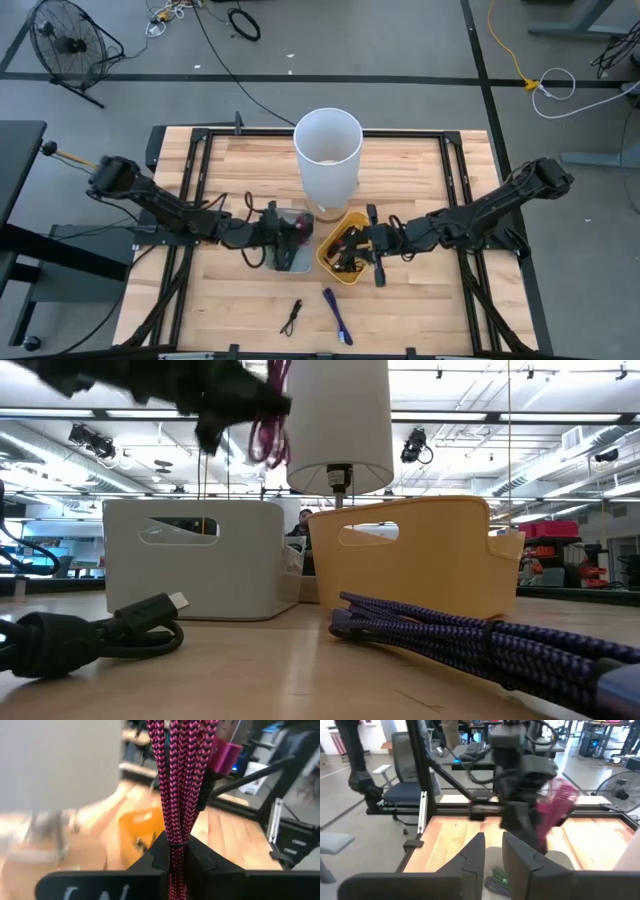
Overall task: Pick & Place USB Port
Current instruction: Put the pink charger cable into the gray bin
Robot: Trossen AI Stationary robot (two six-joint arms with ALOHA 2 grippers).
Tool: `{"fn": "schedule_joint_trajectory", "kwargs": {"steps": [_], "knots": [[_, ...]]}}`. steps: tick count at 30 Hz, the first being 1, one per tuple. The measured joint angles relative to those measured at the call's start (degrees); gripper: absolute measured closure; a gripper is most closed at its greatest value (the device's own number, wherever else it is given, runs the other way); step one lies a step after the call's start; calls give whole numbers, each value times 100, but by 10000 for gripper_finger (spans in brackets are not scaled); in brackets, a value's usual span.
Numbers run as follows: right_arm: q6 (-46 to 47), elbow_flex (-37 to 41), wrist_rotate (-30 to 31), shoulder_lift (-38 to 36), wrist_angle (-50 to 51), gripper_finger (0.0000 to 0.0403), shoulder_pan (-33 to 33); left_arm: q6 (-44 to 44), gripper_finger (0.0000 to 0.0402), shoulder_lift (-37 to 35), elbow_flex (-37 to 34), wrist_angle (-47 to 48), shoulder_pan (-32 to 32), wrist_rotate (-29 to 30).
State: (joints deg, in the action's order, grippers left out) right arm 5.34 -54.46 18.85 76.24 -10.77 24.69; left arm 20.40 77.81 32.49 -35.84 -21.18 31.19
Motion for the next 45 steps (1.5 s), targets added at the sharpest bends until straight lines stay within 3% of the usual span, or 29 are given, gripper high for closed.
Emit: {"fn": "schedule_joint_trajectory", "kwargs": {"steps": [8,12,19,35,45], "knots": [[7,0,13,-17,15,351,53,1558,374,-57,-512,951,78,69],[1,0,13,-17,14,354,53,1991,374,-32,-659,1003,83,280],[-4,0,15,-15,25,355,53,2634,361,-32,-671,1259,114,-32],[-8,0,15,-13,114,355,53,2973,341,-32,-671,1193,109,-40],[-8,0,15,-10,120,355,53,2708,321,-30,-671,1025,-84,16]]}}
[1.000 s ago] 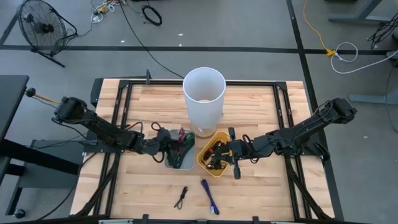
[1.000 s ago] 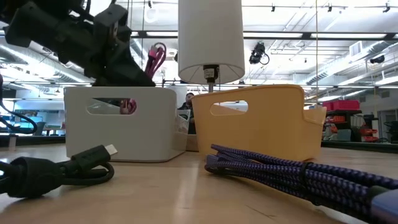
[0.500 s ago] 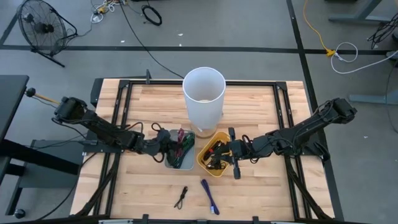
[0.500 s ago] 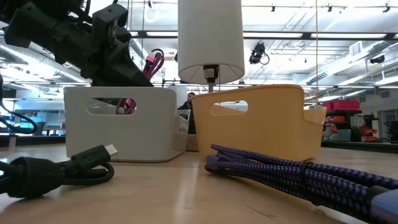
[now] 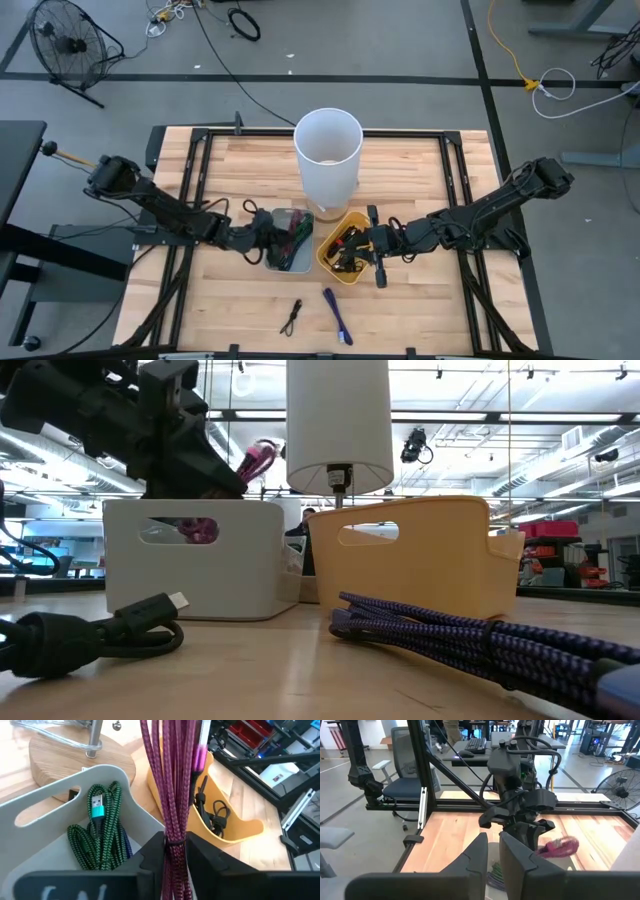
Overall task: Pick & Place USB Port
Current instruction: Put the pink charger cable into the gray bin, then adjust the yellow bin
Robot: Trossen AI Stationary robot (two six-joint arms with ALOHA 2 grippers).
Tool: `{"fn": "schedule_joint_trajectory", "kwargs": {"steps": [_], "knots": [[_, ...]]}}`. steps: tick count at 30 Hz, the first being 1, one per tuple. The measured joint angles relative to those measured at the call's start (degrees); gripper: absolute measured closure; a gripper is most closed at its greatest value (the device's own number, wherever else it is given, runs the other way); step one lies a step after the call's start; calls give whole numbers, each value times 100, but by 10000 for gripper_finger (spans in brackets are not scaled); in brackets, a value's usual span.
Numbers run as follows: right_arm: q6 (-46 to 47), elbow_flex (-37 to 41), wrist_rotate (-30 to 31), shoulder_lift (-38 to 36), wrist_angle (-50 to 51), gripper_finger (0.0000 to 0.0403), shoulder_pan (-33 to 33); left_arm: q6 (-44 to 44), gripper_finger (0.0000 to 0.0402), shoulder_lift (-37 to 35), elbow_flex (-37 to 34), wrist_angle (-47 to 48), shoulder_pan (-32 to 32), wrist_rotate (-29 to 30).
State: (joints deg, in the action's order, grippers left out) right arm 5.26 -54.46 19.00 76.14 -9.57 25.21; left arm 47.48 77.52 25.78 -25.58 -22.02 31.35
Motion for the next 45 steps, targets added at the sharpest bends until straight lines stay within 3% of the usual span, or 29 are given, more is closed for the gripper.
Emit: {"fn": "schedule_joint_trajectory", "kwargs": {"steps": [8,12,17,22,26,34,39,45], "knots": [[3,0,0,0,31,355,2,-154,256,0,0,-58,-5,110],[331,0,0,0,185,355,1,-968,235,0,4,-683,0,125],[1732,9,-59,48,1585,355,25,-1933,230,0,9,-1796,-11,-88],[3393,461,-189,92,2675,355,205,-2110,230,-2,13,-1997,-13,-425],[4476,785,-918,90,2964,355,381,-2113,230,-2,13,-1989,-12,-423],[5917,1630,-598,87,2922,355,541,-2113,230,-2,13,-1985,-11,-423],[6201,1978,-255,87,2947,355,394,-2113,230,-2,13,-1985,-13,-423],[5869,1998,51,85,2930,355,55,-2113,229,-2,13,-1982,-13,-423]]}}
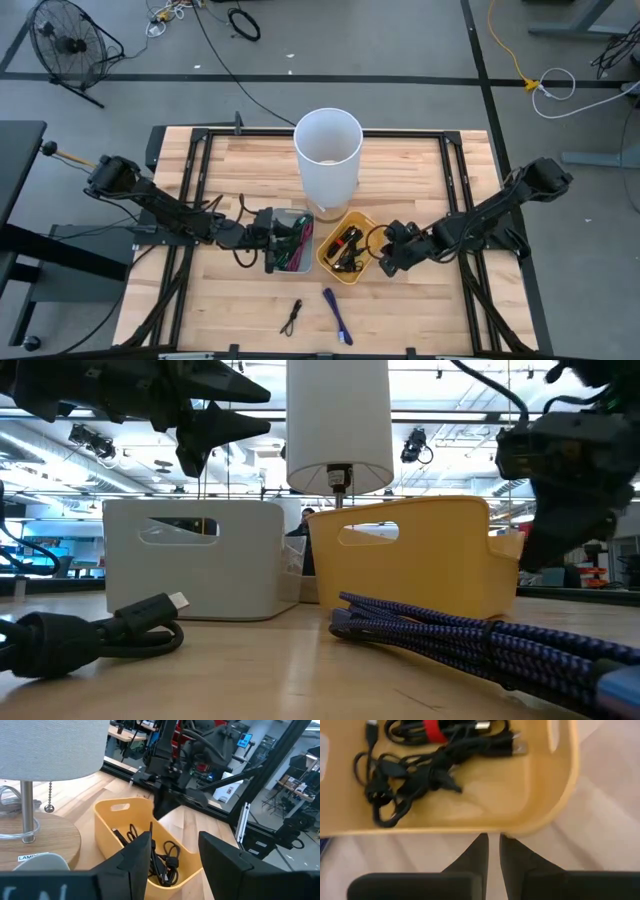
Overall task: Pick & Place USB Port
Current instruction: Adjust the yellow bin
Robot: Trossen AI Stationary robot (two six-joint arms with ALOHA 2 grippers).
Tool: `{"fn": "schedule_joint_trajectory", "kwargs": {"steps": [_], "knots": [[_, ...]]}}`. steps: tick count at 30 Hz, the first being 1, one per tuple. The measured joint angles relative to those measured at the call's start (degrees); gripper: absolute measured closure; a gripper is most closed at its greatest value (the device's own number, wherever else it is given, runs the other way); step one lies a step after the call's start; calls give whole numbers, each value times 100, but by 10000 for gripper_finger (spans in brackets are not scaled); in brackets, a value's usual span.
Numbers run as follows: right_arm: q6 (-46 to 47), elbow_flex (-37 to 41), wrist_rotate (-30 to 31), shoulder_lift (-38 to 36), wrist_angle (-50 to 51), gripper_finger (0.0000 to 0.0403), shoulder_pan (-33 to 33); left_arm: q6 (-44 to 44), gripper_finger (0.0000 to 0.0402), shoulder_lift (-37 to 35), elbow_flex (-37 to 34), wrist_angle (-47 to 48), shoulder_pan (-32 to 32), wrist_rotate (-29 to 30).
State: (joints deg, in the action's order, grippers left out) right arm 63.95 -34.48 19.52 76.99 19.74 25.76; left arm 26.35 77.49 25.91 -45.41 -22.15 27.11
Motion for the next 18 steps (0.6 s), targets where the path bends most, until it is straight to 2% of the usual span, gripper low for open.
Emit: {"fn": "schedule_joint_trajectory", "kwargs": {"steps": [18], "knots": [[-1026,7,580,-2,-215,355,-891,0,229,0,-2,31,0,0]]}}
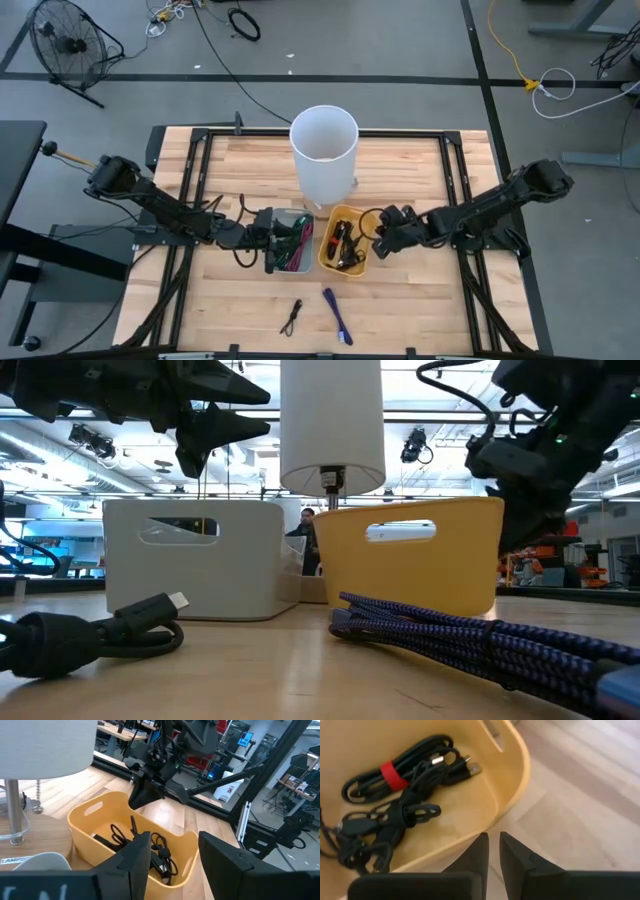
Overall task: Pick & Place USB Port
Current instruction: Adjust the yellow bin, then put the black charger cable into the yellow bin
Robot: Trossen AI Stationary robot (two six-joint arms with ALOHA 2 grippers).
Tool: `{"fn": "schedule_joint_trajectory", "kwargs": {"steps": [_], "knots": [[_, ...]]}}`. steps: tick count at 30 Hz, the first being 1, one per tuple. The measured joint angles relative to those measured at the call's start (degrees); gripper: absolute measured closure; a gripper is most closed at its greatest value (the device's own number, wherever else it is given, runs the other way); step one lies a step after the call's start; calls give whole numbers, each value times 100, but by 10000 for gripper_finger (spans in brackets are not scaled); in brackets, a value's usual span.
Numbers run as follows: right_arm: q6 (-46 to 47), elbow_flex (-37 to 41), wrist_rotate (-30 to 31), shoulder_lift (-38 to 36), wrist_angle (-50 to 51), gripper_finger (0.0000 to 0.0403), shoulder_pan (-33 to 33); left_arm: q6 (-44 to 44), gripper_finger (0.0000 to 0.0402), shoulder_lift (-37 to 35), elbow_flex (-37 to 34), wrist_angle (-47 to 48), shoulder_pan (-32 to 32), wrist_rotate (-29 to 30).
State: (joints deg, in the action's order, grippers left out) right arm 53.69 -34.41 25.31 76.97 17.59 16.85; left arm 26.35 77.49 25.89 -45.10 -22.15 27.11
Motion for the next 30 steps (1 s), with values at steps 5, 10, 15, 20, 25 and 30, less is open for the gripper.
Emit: {"fn": "schedule_joint_trajectory", "kwargs": {"steps": [5,10,15,20,25,30], "knots": [[-237,0,68,0,-142,355,-162,0,229,0,0,0,0,0],[-329,-2,130,-2,-147,355,-311,0,229,0,-2,0,0,0],[-510,-2,145,-2,-186,355,-396,0,229,0,-2,-2,0,-2],[-614,-2,141,-27,-248,355,-391,-48,229,0,-2,-188,-50,-578],[-768,-3,-246,-224,-385,355,-366,98,230,0,3,-402,-495,-1168],[-861,-4,-383,-682,-374,355,-321,412,232,15,530,1034,-1200,-281]]}}
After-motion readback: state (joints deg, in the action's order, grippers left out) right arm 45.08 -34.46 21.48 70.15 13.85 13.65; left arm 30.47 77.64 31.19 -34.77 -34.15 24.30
